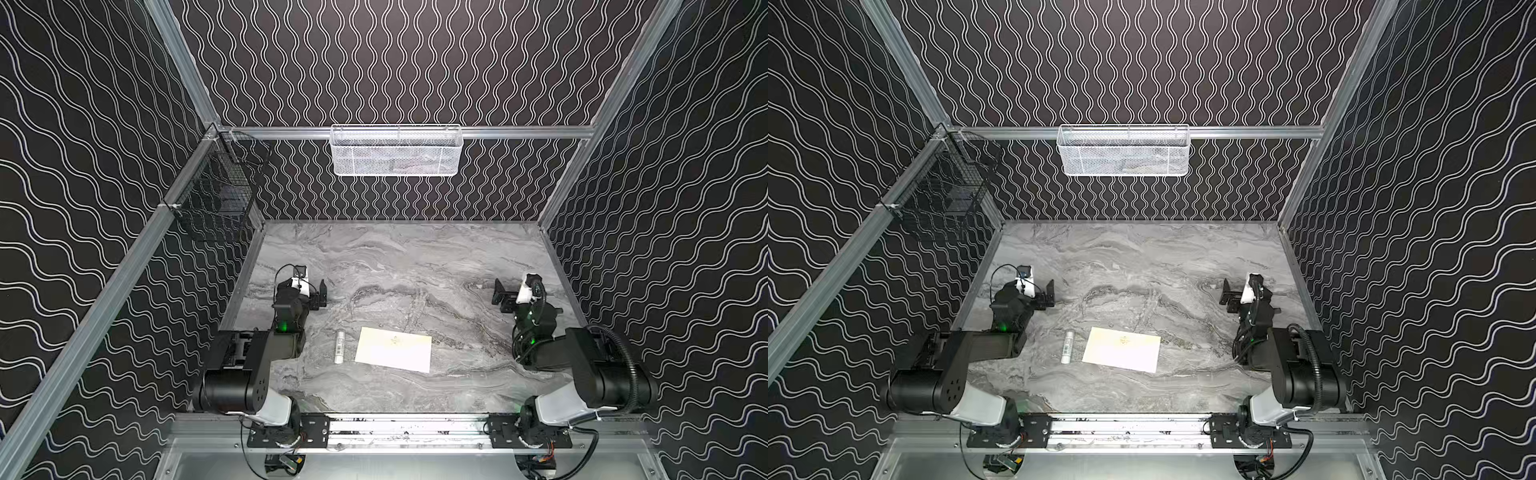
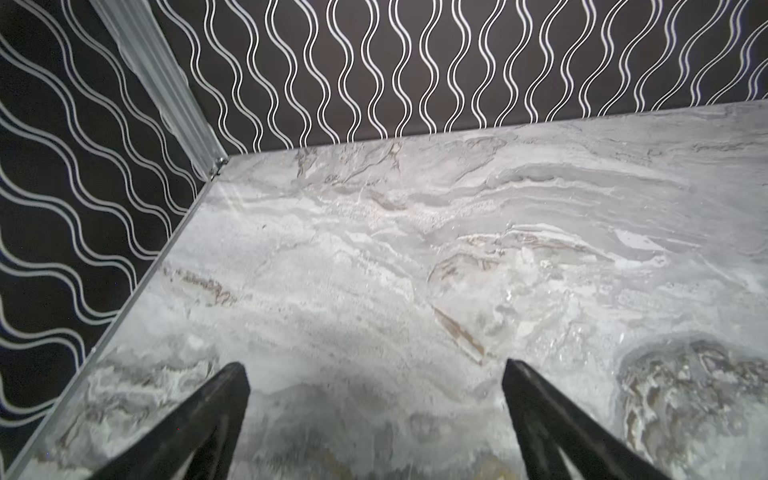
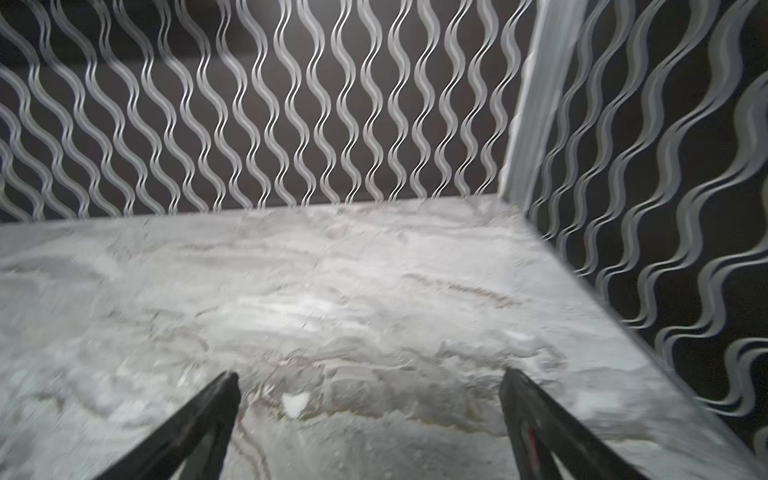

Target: Place the letter into the envelope and seal it

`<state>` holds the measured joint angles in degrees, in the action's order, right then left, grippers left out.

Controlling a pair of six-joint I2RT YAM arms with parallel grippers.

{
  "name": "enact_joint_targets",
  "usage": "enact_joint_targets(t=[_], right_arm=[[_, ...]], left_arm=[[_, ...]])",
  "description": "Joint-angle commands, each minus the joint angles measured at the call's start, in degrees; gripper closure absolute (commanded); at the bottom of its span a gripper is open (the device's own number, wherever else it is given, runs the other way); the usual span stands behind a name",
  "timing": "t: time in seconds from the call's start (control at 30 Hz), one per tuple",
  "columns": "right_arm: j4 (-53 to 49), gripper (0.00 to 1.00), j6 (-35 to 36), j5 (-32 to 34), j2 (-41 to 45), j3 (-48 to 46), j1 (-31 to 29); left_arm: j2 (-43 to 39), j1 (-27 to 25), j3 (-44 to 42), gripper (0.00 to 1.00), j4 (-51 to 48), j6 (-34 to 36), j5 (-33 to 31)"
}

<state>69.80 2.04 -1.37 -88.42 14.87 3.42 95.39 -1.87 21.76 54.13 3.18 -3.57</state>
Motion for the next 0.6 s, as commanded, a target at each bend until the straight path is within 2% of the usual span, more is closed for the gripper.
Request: enact_joint_targets(t=[0.0,0.1,0.2,0.57], right_arm=[[-6.2,0.00,-1.3,-1.8,0.5,1.6,0.7],[-1.8,0.00,-1.2,-2.2,-0.5,0.4,0.7],[-5.3,0.00,-0.4,-1.6,0.1,1.6,0.4],[-2.8,0.00,-1.3,-0.9,-0.1,0.6,0.0]], left_arm=[[0.9,-2.3,1.0,0.02,2.8,0.6,-3.1],[1.3,-1.7,1.9,0.02,1.3,0.0,-2.4],[1.7,-1.6,2.4,0.01,0.8,0.1,-2.4],[-0.3,-1.7,-0.4,0.01,4.4,0.5,-2.6]])
